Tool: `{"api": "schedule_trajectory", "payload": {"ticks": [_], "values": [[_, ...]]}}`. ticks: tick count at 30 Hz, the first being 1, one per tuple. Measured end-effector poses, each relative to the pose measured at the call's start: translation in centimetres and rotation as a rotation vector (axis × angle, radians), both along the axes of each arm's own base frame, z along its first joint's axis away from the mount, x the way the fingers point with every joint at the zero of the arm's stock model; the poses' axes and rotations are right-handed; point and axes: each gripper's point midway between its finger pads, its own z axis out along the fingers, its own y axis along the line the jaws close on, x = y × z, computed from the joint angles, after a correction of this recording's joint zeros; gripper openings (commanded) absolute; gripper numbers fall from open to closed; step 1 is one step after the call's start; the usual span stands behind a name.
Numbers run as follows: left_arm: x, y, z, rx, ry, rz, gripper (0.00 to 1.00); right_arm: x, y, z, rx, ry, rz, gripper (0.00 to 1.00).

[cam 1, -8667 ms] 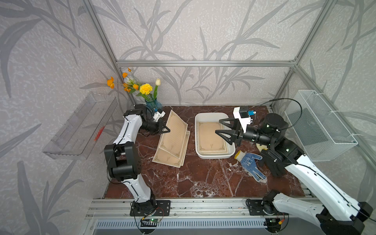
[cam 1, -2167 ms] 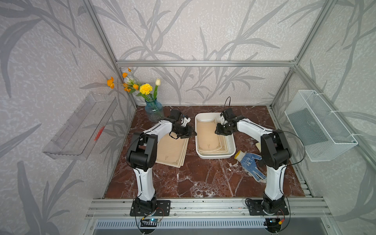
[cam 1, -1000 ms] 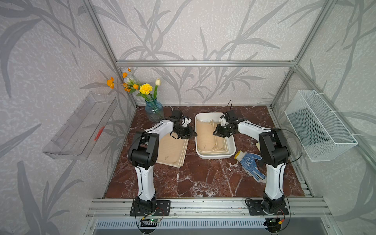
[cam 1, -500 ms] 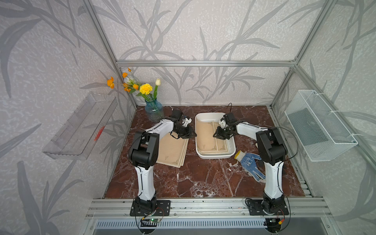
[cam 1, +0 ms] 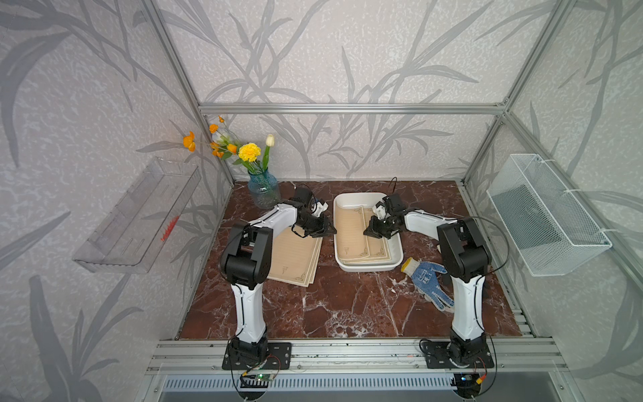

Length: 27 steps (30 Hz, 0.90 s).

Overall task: Take out the stationery paper from the storage box
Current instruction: Pick up the stationery paper from the storage box.

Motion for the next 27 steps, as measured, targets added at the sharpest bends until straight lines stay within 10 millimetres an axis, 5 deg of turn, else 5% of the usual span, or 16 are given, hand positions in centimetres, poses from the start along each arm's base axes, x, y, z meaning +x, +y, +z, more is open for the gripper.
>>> {"api": "schedule_trajectory", "payload": {"ticks": [9,18,23,27], "values": [[0.0,0.0,0.0,0.000,0.001,0.000,0.37,-0.3,0.6,0.7,0.043,-0.001,0.026,0.16],[0.1,0.0,0.2,-0.002,-0.002,0.006,0.49,-0.6,-0.1,1.4,-0.024,-0.008,0.064,0.00],[0.6,0.2,2.7,-0.005,-0.092,0.012,0.60,-0.5,-0.8,4.6,-0.075,-0.069,0.081,0.00],[0.6,0.7,6.4,-0.001,-0.230,0.018,0.65,-0.2,-1.3,9.2,-0.109,-0.173,0.097,0.00]]}}
